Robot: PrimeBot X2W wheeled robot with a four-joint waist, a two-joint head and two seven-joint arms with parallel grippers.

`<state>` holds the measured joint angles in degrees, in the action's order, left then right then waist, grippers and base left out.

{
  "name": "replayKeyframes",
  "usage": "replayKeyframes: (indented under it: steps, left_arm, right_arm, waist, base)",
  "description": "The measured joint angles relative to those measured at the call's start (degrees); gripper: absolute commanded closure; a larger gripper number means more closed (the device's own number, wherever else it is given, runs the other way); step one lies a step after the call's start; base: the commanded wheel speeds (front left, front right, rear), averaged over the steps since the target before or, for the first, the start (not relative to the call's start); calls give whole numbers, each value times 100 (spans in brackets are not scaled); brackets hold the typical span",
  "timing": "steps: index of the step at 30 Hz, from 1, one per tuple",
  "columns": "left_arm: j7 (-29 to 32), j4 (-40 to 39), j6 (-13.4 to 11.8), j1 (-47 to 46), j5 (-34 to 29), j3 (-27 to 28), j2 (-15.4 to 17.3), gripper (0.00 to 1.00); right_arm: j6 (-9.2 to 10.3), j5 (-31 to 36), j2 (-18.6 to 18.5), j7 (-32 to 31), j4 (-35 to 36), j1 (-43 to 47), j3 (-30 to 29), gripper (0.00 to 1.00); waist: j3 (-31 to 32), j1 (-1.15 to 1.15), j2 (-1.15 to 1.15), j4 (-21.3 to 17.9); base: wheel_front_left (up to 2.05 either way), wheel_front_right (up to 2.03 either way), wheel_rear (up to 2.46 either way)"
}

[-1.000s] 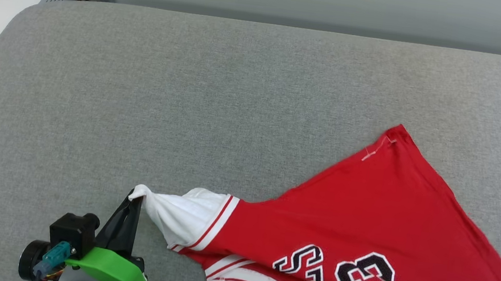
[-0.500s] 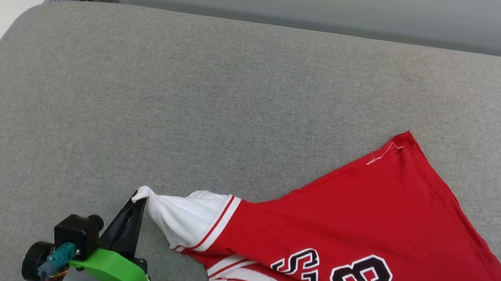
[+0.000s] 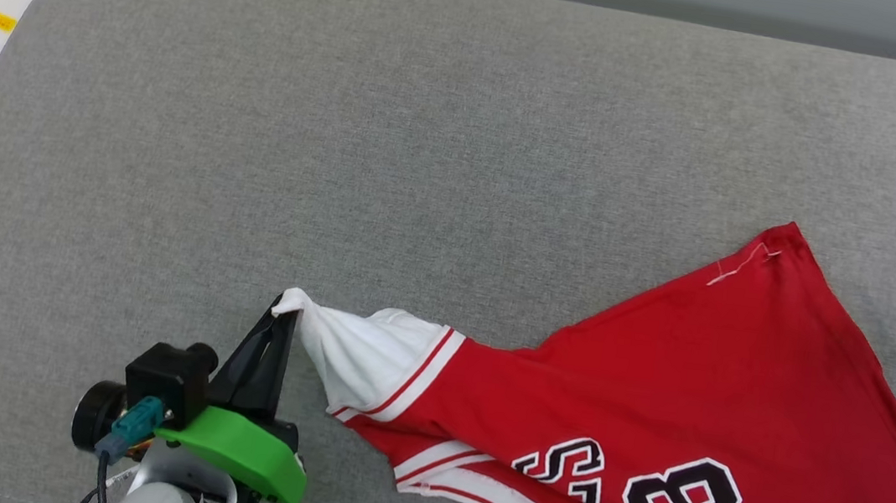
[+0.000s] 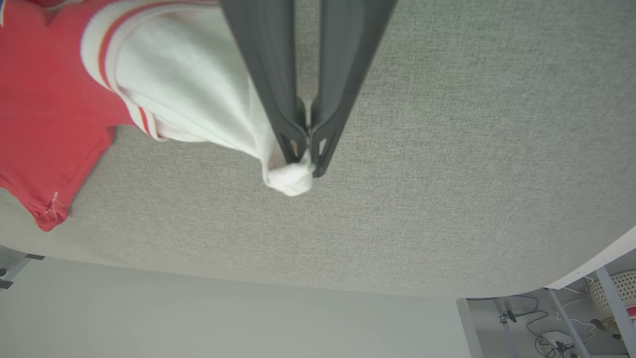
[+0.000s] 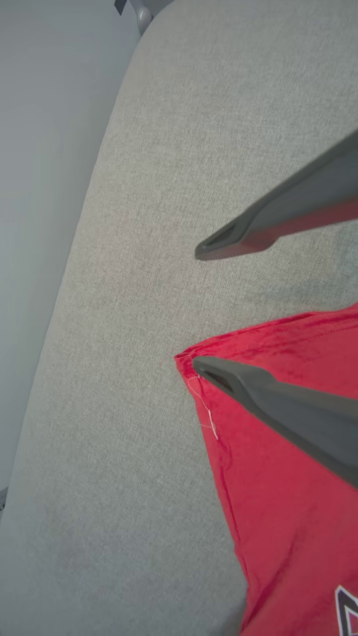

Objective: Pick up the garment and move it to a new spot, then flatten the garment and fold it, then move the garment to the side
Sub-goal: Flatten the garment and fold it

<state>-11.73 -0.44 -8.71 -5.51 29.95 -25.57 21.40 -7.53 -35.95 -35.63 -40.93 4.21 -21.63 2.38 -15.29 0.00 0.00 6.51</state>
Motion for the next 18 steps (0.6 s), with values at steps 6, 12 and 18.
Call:
replayKeyframes:
  steps: [6, 12, 18]
  left_arm:
    - [-25, 49, 92, -247, -25, -93, -127, 100]
    - [-90, 130, 151, -435, -29, -154, -219, 100]
    - [-154, 293, 224, -569, -34, -163, -316, 100]
  right_arm:
    - [-1, 31, 185, -477, -1049, -975, 894, 0]
    - [-1, 45, 344, -490, -2165, -1555, 1379, 0]
    - [2, 58, 252, -377, -2907, -1663, 1986, 0]
  waist:
    - [-226, 0, 0, 206]
    - [-491, 0, 0, 408]
    - [-720, 0, 0, 579]
  base:
    - [0, 0, 0]
    - [0, 0, 0]
    - [0, 0, 0]
